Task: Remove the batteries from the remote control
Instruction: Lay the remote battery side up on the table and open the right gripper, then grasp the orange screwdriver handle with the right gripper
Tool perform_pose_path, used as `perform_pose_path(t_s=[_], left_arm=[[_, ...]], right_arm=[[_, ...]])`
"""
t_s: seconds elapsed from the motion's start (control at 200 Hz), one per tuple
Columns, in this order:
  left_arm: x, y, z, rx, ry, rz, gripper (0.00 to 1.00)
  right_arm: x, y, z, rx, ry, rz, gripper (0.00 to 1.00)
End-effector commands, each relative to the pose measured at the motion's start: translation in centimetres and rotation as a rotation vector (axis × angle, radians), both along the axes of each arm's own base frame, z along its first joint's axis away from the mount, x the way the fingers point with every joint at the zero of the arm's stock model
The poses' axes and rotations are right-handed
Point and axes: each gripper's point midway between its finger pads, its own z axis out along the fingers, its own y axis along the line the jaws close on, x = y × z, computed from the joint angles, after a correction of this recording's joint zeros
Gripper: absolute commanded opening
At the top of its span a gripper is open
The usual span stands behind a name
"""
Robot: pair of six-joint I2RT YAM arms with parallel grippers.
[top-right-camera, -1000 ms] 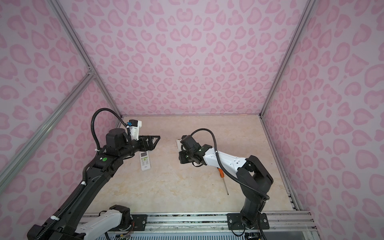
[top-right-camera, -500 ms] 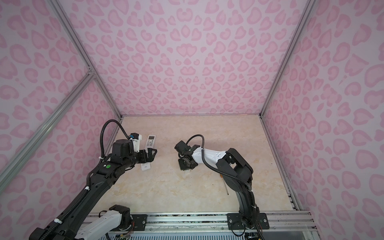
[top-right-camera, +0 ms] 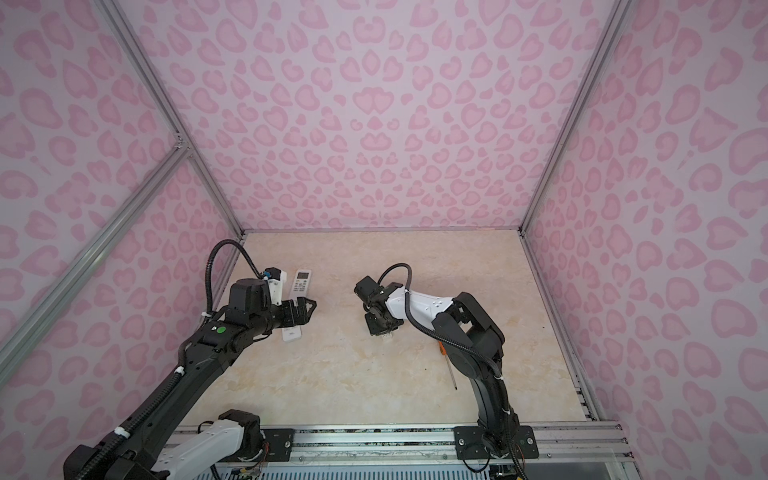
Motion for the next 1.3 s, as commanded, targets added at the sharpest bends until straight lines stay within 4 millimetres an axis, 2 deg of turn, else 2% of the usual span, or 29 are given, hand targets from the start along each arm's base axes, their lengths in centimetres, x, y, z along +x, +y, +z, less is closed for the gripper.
perform_pose_path(t_s=[0.0, 0.15, 0.31, 0.325, 0.385, 0.555, 0.575, 0.655, 0.79, 0.865, 0.96, 1.08, 1.295], left_arm=[[0.1, -0.3, 0.0, -0.02, 0.001, -0.002, 0.95], [0.1, -0.4, -0.8, -0.02, 0.029, -0.005, 0.94], [0.5, -1.1, -1.7, -0.046, 0.074, -0.014, 0.92], [0.5, -1.1, -1.8, -0.048, 0.079, -0.014, 0.91], [0.6, -1.6, -2.1, -0.056, 0.095, -0.025, 0.9], [0.3, -3.3, -3.1, -0.065, 0.13, -0.069, 0.84], [0.2, -3.7, -3.2, -0.067, 0.135, -0.08, 0.83], [-0.1, -5.6, -3.9, -0.067, 0.166, -0.131, 0.79], [-0.7, -9.4, -5.0, -0.102, 0.211, -0.201, 0.74], [-1.0, -11.3, -5.6, -0.134, 0.23, -0.23, 0.73], [-1.3, -13.3, -6.0, -0.147, 0.247, -0.26, 0.72], [-1.1, -15.1, -5.6, -0.153, 0.238, -0.281, 0.71], [-0.9, -16.0, -5.0, -0.16, 0.22, -0.287, 0.71]], right_arm=[[-2.2, -1.3, -1.0, -0.101, 0.073, 0.034, 0.15], [-3.1, 0.6, -0.3, -0.078, 0.072, 0.067, 0.3], [-3.2, 0.7, 0.6, -0.069, 0.063, 0.059, 0.43], [-2.6, 1.4, 1.5, -0.046, 0.04, 0.057, 0.45], [-2.2, 1.6, 2.7, -0.026, 0.022, 0.055, 0.49], [-0.7, 1.0, 6.3, 0.061, -0.051, 0.023, 0.54], [-1.0, 0.2, 5.7, 0.054, -0.039, 0.012, 0.54], [-0.4, -2.0, 6.4, 0.07, -0.057, -0.048, 0.54], [0.0, -8.1, 6.8, 0.024, -0.08, -0.167, 0.54], [-0.6, -11.7, 6.0, 0.004, -0.053, -0.228, 0.57], [-1.9, -14.9, 5.4, -0.001, -0.022, -0.269, 0.6], [-2.9, -16.4, 4.4, -0.025, 0.002, -0.275, 0.63], [-2.5, -16.3, 1.7, -0.056, 0.055, -0.281, 0.64]])
